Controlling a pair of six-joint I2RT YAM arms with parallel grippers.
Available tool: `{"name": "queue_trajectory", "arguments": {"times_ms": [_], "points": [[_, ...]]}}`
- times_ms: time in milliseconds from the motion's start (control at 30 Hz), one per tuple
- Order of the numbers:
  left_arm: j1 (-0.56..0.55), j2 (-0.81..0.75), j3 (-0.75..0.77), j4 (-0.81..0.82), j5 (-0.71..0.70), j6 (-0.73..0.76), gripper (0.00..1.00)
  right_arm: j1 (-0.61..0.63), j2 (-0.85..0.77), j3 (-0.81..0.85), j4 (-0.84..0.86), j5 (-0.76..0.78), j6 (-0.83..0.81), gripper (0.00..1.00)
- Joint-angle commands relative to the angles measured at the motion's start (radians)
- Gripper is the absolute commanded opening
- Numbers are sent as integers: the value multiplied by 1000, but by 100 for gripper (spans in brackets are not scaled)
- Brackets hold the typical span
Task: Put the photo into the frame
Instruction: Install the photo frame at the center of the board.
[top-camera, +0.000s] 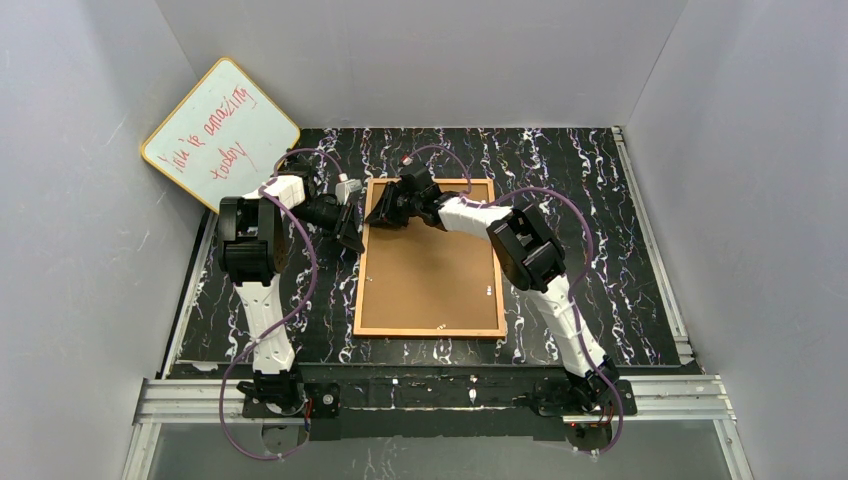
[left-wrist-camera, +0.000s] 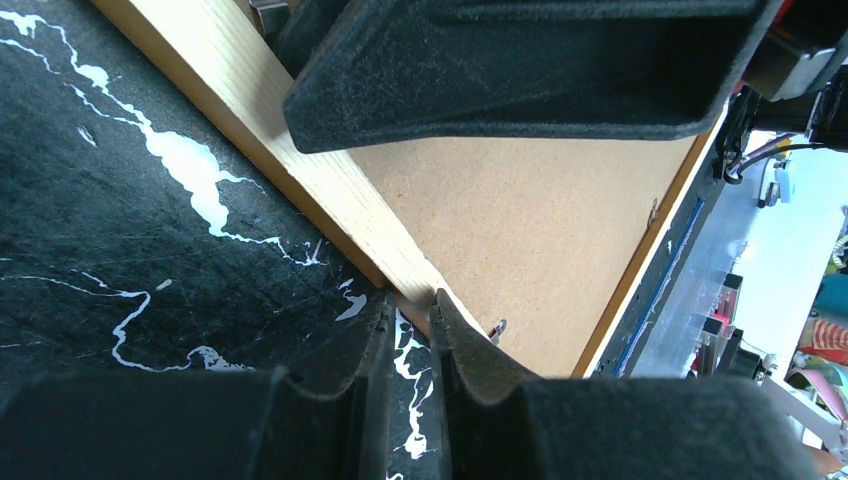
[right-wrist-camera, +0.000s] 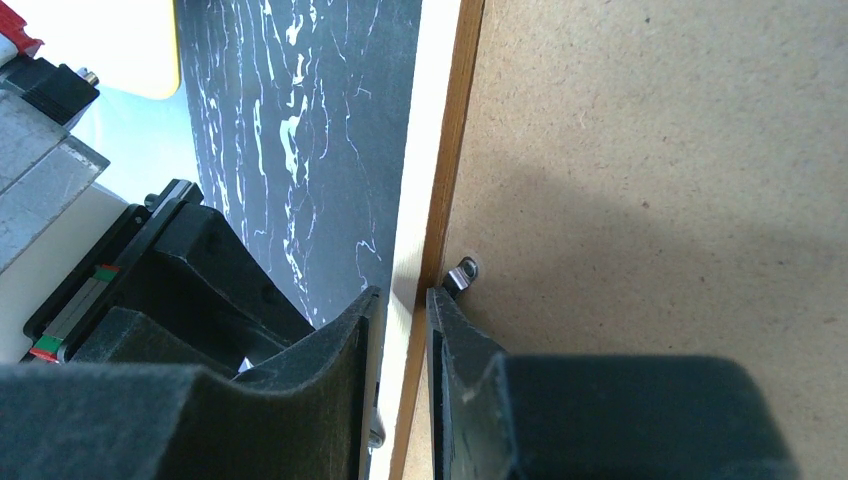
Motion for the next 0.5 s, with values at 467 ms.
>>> {"name": "queue_trajectory", "arguments": {"times_ms": [467], "points": [[-28,36,-41,19,-162,92,8,4,-77,-60,150,-23,-86,45]]}}
